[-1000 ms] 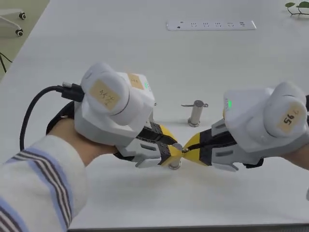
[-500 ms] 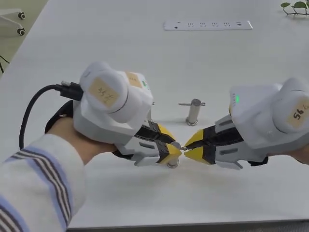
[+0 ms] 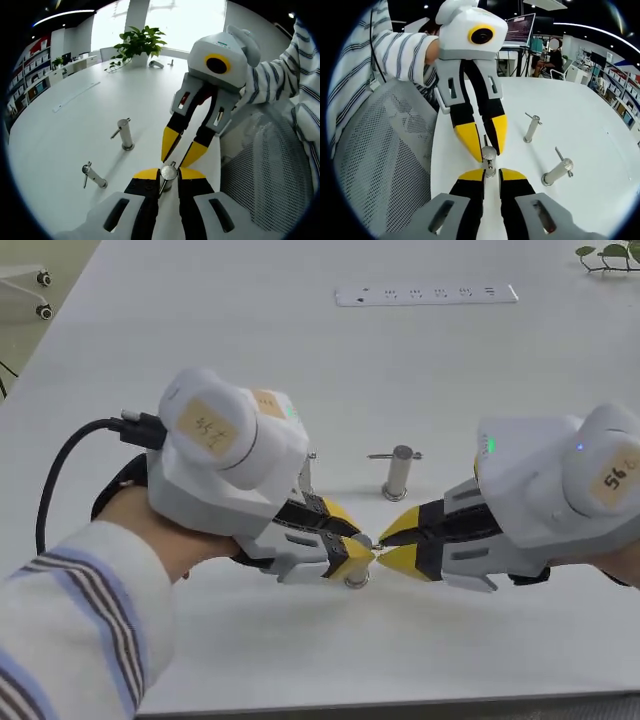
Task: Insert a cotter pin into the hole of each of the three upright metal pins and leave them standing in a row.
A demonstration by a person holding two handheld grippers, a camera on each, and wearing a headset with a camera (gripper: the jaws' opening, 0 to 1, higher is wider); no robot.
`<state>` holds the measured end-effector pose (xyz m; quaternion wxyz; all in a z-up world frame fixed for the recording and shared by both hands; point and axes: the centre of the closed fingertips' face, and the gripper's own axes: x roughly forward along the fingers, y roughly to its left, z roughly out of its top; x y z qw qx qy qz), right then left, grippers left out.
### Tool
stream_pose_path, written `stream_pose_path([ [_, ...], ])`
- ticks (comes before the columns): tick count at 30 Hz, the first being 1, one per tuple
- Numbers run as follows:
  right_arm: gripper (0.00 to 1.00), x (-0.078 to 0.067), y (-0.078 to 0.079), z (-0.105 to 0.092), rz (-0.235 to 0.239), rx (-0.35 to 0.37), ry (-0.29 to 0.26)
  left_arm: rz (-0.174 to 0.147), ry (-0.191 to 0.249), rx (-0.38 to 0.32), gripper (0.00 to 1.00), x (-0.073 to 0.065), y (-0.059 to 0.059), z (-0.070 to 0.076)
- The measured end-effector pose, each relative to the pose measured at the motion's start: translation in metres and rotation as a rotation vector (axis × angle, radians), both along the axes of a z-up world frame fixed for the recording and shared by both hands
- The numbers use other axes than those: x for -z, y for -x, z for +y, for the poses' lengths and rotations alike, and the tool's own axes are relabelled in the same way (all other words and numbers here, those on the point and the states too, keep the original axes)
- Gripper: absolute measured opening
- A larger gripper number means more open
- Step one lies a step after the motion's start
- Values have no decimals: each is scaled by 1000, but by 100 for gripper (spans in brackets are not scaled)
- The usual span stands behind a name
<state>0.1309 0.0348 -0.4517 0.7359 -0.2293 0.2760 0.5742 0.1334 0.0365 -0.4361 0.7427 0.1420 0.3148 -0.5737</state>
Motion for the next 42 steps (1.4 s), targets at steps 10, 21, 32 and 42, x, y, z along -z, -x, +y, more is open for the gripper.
stream_pose_path([
  [10,15,5,0,14,44,25,-106,-65,41,-26,32,-13,-4,16],
  [21,17,22,4,27,98,22,-162,-62,103,-122,76,-13,20,43],
  [32,22,33,2,30,121,23,-186,-25,176,-290,99,-10,28,49],
  [42,11,41,-2,32,76,-1,-184,-38,101,-288,99,2,36,58],
])
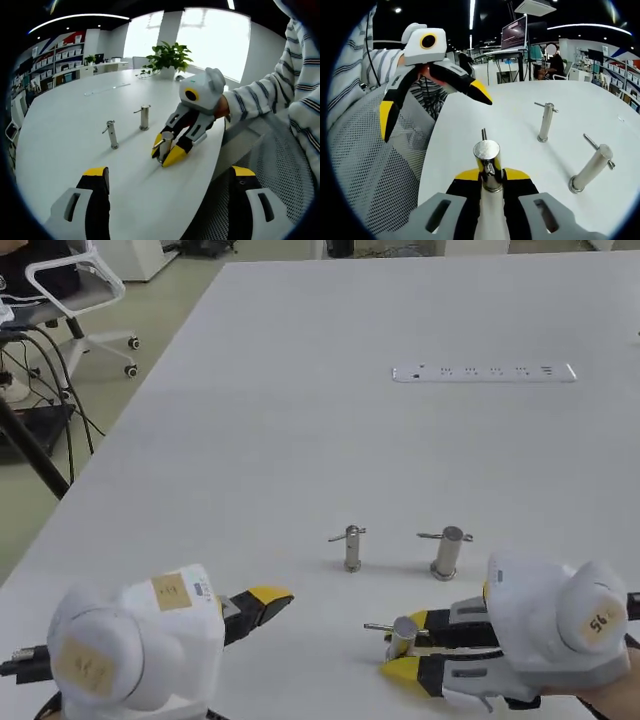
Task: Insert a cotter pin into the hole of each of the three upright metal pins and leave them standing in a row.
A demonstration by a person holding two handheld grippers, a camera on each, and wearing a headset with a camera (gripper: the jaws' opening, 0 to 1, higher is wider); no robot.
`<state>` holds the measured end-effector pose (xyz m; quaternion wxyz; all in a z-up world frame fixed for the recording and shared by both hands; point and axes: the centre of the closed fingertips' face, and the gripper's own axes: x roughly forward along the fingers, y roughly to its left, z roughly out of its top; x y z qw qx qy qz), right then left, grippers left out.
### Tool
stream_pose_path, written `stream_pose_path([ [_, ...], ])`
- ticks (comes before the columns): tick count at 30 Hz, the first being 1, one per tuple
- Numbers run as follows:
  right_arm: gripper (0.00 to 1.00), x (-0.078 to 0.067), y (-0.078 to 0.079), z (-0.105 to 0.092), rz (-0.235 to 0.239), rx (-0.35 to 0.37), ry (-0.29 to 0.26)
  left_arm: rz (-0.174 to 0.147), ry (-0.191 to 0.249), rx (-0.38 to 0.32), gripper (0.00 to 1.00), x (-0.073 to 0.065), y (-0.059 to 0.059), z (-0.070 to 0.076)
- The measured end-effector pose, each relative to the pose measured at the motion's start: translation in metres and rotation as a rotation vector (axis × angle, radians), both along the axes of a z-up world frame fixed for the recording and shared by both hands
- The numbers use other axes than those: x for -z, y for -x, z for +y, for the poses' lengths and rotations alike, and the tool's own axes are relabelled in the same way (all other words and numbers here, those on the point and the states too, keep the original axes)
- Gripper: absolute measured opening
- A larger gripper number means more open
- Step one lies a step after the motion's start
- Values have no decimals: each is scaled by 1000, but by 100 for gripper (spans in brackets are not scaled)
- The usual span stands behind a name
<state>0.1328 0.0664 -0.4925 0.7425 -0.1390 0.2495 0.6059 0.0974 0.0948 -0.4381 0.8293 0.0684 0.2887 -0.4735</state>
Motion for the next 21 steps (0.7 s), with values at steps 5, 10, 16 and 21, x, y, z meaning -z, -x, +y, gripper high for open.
stream_pose_path([
  [5,11,-2,0,1,20,3,-35,29,66,-53,99,-4,-1,2],
  [10,9,-2,1,1,-43,-52,3,32,66,-73,99,-3,-2,4],
  [16,9,-3,3,0,-114,-88,52,39,66,-88,99,-2,-1,5],
  [21,8,-5,10,-5,-121,-116,63,44,65,-99,99,-3,-3,6],
])
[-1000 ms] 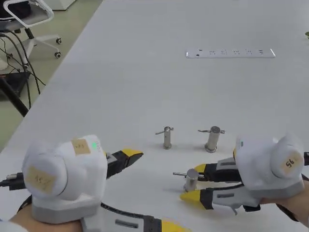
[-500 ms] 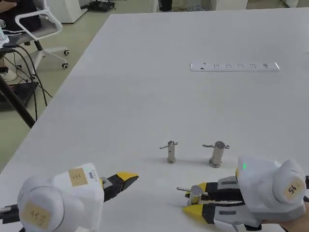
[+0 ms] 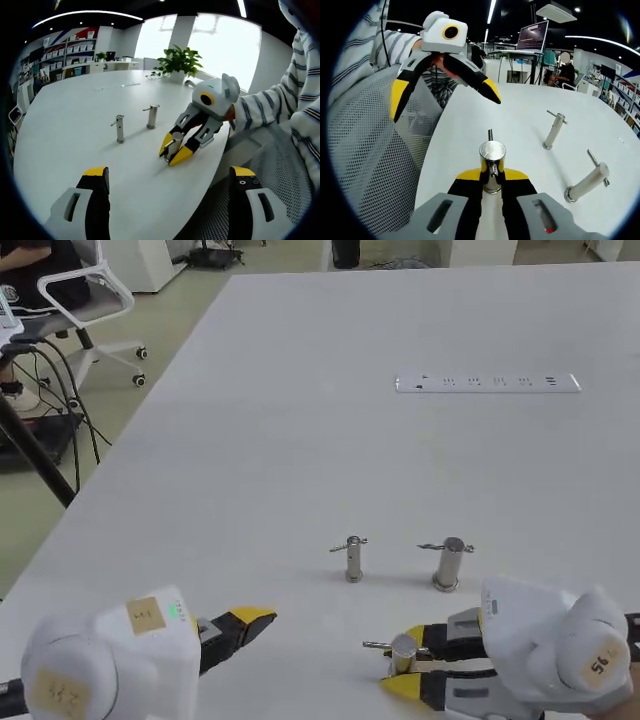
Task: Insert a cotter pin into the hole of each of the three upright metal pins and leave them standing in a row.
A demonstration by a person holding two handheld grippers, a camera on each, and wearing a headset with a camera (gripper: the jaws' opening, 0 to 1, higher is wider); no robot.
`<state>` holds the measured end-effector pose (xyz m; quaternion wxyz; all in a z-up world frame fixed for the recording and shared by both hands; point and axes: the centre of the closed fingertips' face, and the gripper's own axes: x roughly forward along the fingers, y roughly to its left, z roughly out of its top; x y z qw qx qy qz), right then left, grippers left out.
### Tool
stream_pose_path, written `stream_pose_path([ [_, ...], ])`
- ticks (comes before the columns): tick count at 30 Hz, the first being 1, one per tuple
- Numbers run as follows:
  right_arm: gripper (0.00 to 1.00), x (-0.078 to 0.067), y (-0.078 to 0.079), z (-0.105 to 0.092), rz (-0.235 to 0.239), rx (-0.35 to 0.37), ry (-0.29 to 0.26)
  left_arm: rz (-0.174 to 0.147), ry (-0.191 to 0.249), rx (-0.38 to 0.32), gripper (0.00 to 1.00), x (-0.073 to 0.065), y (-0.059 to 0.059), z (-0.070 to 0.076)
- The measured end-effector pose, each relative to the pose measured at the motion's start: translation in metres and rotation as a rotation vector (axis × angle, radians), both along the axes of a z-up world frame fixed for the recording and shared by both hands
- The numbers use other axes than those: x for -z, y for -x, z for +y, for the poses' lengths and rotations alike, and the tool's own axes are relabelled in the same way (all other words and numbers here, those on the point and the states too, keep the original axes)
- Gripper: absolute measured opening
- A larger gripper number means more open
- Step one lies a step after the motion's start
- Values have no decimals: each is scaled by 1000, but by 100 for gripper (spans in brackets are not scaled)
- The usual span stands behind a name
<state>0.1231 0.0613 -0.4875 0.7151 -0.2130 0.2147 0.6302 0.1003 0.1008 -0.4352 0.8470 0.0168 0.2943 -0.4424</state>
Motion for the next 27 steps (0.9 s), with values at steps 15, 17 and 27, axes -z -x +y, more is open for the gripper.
stream_pose_path([
  [15,8,-28,-28,-72,6,103,-20,-7,-25,-37,99,-4,-12,4],
  [17,8,-29,-36,-85,-5,124,-4,-1,-29,-37,99,-3,-12,4],
  [27,8,-37,-70,-126,-25,208,6,10,-49,-19,99,-1,-10,5],
])
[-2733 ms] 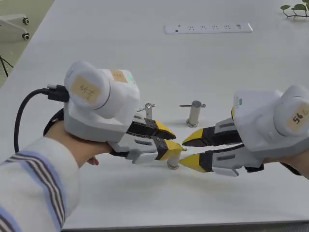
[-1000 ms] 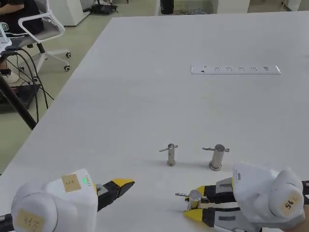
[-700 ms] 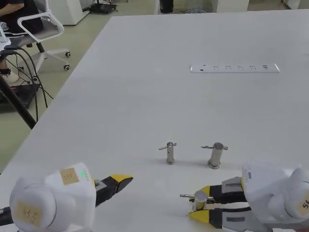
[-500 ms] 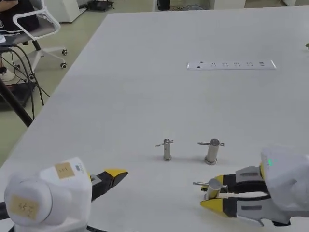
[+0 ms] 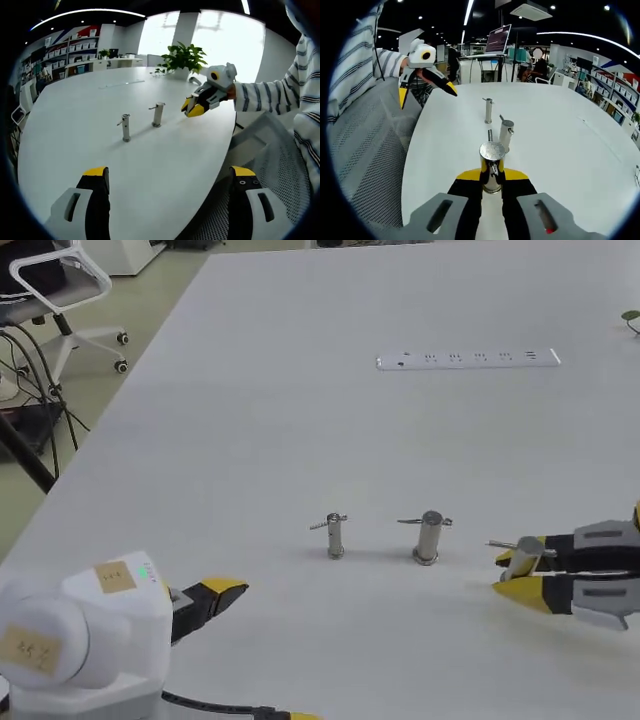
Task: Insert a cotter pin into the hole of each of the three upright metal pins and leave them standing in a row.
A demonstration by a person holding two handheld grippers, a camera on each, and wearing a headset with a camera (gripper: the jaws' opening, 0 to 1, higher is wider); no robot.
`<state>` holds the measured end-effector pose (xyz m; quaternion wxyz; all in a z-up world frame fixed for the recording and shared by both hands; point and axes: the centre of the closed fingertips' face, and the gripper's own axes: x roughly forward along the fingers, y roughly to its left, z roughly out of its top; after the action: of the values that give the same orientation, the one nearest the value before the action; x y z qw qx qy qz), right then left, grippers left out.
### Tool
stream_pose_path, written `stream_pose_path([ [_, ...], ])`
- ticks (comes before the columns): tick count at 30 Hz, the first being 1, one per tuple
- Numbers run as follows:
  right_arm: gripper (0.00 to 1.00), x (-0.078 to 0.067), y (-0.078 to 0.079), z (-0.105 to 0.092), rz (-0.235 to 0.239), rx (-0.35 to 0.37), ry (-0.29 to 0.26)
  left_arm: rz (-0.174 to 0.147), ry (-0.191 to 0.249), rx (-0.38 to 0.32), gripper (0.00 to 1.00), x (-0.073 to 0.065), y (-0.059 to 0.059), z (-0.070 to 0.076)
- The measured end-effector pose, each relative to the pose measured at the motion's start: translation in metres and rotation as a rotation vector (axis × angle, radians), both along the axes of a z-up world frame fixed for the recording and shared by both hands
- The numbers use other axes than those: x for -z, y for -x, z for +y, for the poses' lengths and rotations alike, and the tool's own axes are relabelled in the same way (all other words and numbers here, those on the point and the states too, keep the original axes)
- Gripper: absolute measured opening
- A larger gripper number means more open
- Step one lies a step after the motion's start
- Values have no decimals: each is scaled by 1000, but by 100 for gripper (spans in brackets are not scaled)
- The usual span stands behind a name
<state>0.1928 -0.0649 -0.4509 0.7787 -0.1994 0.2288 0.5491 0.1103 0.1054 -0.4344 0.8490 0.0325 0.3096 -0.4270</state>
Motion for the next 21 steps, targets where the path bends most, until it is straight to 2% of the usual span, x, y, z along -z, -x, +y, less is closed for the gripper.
stream_pose_path([
  [7,8,8,-17,-8,-2,-12,37,8,-9,-5,99,1,0,1],
  [16,8,15,-33,-11,-4,-15,28,28,-22,-23,99,4,4,6],
  [21,9,18,-38,-13,5,-13,26,35,-15,-35,99,3,2,7],
])
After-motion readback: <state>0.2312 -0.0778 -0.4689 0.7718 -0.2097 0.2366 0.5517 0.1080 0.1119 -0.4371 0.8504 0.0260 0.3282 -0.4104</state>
